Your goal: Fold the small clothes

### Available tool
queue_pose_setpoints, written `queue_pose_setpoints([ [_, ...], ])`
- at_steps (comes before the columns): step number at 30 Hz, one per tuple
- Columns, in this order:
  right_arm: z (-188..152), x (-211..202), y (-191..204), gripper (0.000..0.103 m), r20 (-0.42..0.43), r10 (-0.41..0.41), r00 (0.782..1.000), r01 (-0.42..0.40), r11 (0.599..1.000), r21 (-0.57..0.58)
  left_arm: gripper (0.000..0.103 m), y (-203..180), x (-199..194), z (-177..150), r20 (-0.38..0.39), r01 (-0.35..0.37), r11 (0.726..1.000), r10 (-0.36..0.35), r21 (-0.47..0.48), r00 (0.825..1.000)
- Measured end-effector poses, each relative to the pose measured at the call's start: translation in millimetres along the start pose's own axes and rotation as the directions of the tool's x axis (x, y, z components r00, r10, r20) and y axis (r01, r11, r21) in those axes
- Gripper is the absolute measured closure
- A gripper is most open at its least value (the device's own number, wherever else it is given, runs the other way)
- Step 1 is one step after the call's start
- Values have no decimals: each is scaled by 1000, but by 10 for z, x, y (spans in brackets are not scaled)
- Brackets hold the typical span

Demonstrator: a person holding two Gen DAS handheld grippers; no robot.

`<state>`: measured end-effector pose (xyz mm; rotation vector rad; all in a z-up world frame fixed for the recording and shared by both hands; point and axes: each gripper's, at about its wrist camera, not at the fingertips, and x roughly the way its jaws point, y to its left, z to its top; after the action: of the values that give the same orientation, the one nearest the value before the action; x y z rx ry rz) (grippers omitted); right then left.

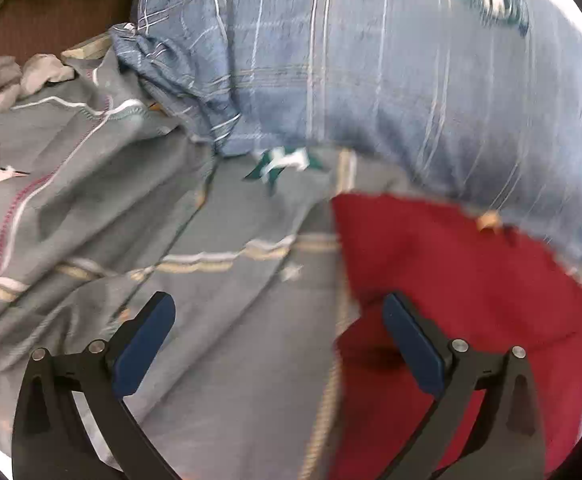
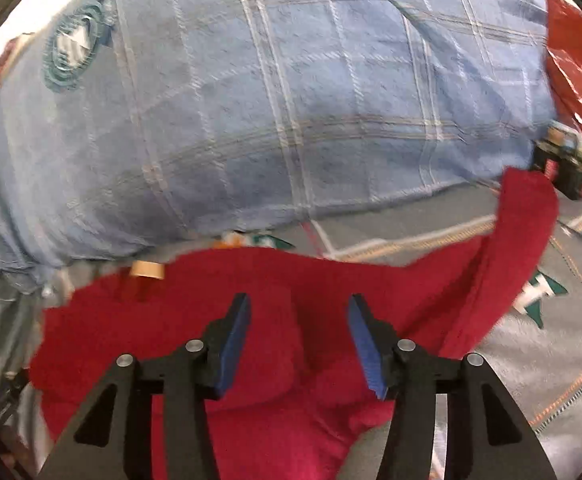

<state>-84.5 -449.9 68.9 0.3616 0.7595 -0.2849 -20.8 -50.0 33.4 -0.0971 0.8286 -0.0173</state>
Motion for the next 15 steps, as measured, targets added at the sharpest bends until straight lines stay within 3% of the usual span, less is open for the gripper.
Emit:
queue_pose_setpoints([
  [2,8,89,177,50,-34,69,997,-71,996,-56,0,-7,-27,55,28,89,995,-87,-43,996],
  [4,-38,220,344,52,-74,98,992,-106,988,-109,0,-64,57,81,5,133,990,-132,-54,991],
  [9,-233,580,472,55,-131,16,991,-42,980,-194,0,-303,303,-15,-72,57,995,-51,79,996],
  [12,-282,685,388,55,-80,-56,995,35,969,-244,0,-379,474,-82,-113,-11,990,27,139,993],
  [15,-254,683,287,55,-78,-22,997,7,981,-195,0,-355,456,-110,-111,-17,992,31,127,993],
])
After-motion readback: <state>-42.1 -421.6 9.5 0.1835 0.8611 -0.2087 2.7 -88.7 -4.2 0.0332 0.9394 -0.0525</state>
